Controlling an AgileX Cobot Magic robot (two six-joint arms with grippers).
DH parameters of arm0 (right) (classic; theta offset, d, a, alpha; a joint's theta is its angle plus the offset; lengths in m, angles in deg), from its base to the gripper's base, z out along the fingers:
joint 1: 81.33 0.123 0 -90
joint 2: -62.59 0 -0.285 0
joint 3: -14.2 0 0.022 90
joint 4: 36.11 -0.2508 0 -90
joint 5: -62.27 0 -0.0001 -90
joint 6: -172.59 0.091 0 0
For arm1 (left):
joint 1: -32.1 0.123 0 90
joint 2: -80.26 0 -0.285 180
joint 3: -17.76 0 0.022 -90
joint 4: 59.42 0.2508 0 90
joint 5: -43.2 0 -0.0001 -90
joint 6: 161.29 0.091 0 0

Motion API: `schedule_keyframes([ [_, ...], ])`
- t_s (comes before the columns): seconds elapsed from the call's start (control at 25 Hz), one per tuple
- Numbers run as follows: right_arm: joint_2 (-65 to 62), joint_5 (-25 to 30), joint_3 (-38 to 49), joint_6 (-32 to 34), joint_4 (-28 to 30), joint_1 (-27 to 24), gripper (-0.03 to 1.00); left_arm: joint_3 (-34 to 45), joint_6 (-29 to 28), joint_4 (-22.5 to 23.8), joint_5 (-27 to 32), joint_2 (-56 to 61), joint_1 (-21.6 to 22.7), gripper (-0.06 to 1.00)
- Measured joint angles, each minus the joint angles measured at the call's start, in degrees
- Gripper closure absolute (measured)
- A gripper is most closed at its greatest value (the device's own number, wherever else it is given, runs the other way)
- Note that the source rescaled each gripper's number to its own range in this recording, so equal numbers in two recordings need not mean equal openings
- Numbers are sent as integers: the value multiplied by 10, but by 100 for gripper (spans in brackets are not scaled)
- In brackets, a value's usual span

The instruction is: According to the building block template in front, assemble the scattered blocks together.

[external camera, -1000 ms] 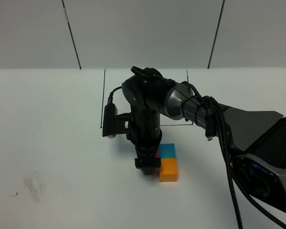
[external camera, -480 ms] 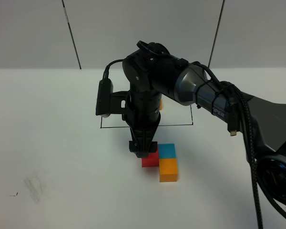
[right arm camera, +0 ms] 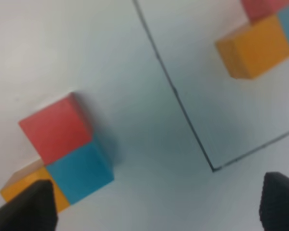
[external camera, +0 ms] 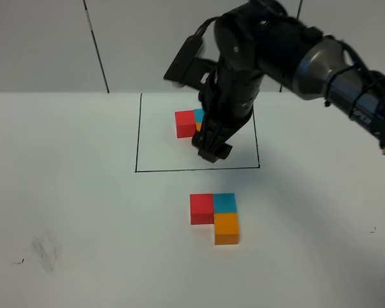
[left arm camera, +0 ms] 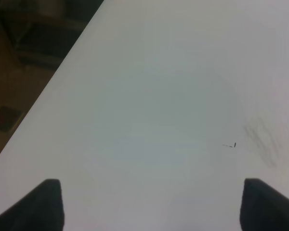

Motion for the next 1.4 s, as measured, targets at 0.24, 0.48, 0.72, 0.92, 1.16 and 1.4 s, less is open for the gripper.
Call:
schedule_keyframes([
  [0.24, -57, 1, 0, 133, -5, -77, 4, 0, 0, 0, 0, 0, 0, 10],
  [0.48, -104, 2, 0, 179, -4, -172, 10, 0, 0, 0, 0, 0, 0, 10],
  [0.72, -162, 1, 40, 165, -11, -240, 14, 0, 0, 0, 0, 0, 0, 10],
  [0.92, -223, 1, 144, 135, -13, -283, 14, 0, 0, 0, 0, 0, 0, 10],
  [1.16, -310, 2, 241, 133, -14, -311, 14, 0, 0, 0, 0, 0, 0, 10],
  [1.4, -432, 4, 304, 137, -7, -311, 14, 0, 0, 0, 0, 0, 0, 10],
])
